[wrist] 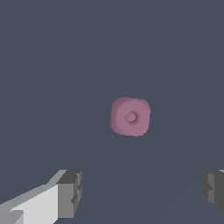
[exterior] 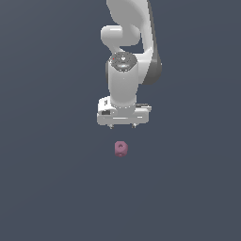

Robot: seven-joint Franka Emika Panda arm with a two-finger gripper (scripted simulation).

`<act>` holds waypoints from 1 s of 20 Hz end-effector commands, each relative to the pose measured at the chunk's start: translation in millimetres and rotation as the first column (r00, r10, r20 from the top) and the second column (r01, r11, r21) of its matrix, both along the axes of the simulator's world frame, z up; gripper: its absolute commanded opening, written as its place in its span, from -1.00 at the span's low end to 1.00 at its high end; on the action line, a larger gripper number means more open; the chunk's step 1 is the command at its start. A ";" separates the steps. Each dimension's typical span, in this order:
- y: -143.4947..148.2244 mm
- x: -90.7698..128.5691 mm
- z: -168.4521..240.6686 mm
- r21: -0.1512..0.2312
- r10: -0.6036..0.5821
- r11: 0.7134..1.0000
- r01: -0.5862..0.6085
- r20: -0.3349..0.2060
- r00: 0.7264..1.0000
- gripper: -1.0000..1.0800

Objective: Pick up the object and move it to a goal position.

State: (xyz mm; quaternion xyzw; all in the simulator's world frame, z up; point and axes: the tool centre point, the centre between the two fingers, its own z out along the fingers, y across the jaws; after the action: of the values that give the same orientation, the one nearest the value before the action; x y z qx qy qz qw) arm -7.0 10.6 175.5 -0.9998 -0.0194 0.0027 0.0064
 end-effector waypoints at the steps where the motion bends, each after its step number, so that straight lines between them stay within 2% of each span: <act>1: 0.0 0.0 0.0 0.000 0.000 1.000 0.000 0.000 1.000 0.92; 11: 8.0 -6.3 2.3 -0.023 0.069 0.997 -0.069 -0.020 0.997 0.92; 20: 5.6 2.5 -11.2 -0.020 0.040 0.999 -0.040 -0.015 0.999 0.92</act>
State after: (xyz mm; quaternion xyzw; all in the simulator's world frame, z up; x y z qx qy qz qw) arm -6.8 16.8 168.7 -0.9990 -0.0429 0.0105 -0.0037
